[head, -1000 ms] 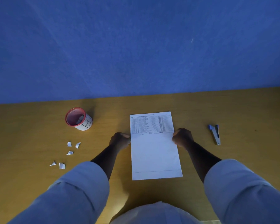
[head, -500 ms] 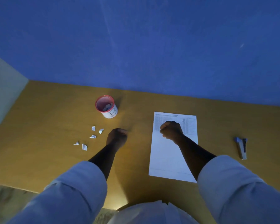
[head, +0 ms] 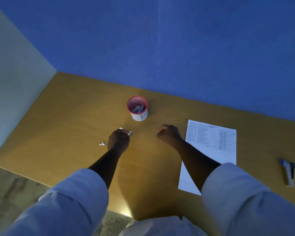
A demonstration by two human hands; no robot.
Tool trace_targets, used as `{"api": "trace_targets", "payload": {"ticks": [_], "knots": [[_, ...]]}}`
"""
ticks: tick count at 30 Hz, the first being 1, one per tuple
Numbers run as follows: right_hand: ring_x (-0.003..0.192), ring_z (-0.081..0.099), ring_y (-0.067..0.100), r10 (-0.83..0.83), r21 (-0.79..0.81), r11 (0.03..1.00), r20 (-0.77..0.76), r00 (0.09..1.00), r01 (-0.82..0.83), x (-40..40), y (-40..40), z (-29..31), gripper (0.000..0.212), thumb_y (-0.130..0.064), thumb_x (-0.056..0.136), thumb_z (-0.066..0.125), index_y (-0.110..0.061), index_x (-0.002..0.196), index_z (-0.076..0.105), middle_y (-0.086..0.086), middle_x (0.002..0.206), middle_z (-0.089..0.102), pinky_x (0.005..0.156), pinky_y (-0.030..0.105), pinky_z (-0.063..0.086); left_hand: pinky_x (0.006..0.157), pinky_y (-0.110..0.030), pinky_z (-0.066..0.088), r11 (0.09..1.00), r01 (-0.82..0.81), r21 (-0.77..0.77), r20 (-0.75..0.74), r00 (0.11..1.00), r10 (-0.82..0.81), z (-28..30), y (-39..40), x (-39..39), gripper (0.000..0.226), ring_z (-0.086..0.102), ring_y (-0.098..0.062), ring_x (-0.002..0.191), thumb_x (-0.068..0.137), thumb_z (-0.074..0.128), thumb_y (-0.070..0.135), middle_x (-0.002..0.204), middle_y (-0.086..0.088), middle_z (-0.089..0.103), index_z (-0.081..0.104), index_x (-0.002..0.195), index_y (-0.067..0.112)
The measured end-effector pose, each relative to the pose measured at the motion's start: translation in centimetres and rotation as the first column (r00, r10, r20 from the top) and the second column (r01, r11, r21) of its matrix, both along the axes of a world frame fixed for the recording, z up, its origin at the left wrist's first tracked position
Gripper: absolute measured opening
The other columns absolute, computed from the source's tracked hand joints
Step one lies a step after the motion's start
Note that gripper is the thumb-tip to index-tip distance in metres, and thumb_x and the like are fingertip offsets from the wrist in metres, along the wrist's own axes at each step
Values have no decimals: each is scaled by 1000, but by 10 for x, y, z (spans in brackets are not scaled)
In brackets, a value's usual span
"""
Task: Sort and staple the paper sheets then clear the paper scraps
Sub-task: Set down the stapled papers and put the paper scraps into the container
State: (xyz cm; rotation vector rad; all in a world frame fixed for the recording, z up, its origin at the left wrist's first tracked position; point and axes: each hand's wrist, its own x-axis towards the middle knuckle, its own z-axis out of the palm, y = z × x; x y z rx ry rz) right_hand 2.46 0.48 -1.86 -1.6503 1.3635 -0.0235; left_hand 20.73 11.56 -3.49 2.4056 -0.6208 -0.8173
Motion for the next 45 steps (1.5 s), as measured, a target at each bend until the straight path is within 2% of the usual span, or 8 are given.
{"api": "trace_targets", "payload": {"ticks": [4, 8, 17, 20, 28, 33, 39, 45], "knots": [[88, 70, 21, 5, 8, 1000, 8, 1000, -5, 26, 8, -1, 21, -12, 81, 56, -17, 87, 76, -5, 74, 67, 85, 36, 58, 84, -32, 54, 1000, -1, -25, 30, 1000, 2, -7, 1, 20, 18, 66, -22, 104, 89, 56, 22, 117, 6, 71, 73, 94, 27], [91, 69, 21, 68, -7, 998, -14, 998, -68, 49, 13, -7, 23, -11, 82, 54, -17, 89, 75, 2, 88, 75, 88, 35, 56, 68, -26, 53, 998, -8, -67, 14, 1000, 9, -15, 2, 35, 18, 71, -13, 88, 86, 58, 19, 97, 11, 74, 70, 94, 30], [99, 67, 24, 332, -199, 913, -142, 933, -355, 92, 17, -35, 28, -17, 81, 66, -11, 108, 72, 7, 107, 72, 81, 25, 50, 75, -30, 58, 996, 81, -39, 82, 994, -77, -23, -4, 55, 21, 65, 2, 59, 90, 67, 27, 103, 13, 69, 69, 110, 32], [95, 66, 24, 380, -257, 869, -202, 903, -423, 103, 22, -45, 34, -26, 82, 68, -14, 113, 70, 9, 107, 71, 76, 24, 50, 66, -23, 53, 991, 135, -26, 98, 987, -132, -27, -3, 60, 24, 62, 3, 54, 89, 67, 26, 115, 7, 65, 71, 112, 33], [107, 64, 19, 347, -287, 872, -212, 914, -397, 118, 26, -48, 37, -30, 84, 71, -20, 120, 68, 2, 119, 67, 80, 27, 49, 83, -35, 55, 977, 212, 20, 162, 964, -212, -28, -7, 65, 29, 64, -16, 100, 87, 70, 19, 123, 0, 62, 71, 115, 27], [106, 63, 21, 403, -376, 792, -269, 875, -480, 122, 33, -43, 34, -22, 89, 69, -20, 123, 66, 2, 124, 58, 82, 28, 49, 66, -22, 45, 980, 201, 1, 209, 958, -197, -33, -7, 63, 18, 54, -1, 65, 90, 68, 22, 107, 5, 72, 75, 106, 25], [96, 66, 20, 465, -469, 682, -315, 827, -562, 119, 39, -42, 25, -17, 90, 66, -15, 115, 71, 3, 115, 64, 77, 30, 54, 66, -18, 45, 982, 187, -29, 143, 973, -181, -32, -8, 62, 14, 63, -1, 71, 87, 71, 19, 96, 9, 77, 78, 98, 22], [86, 68, 17, 512, -525, 593, -339, 789, -611, 117, 37, -37, 24, -19, 89, 66, -15, 112, 72, 3, 111, 66, 71, 28, 56, 56, -11, 40, 989, 97, -111, 44, 995, -93, -34, -5, 65, 13, 56, 11, 58, 87, 71, 23, 91, 11, 76, 77, 99, 20]]}}
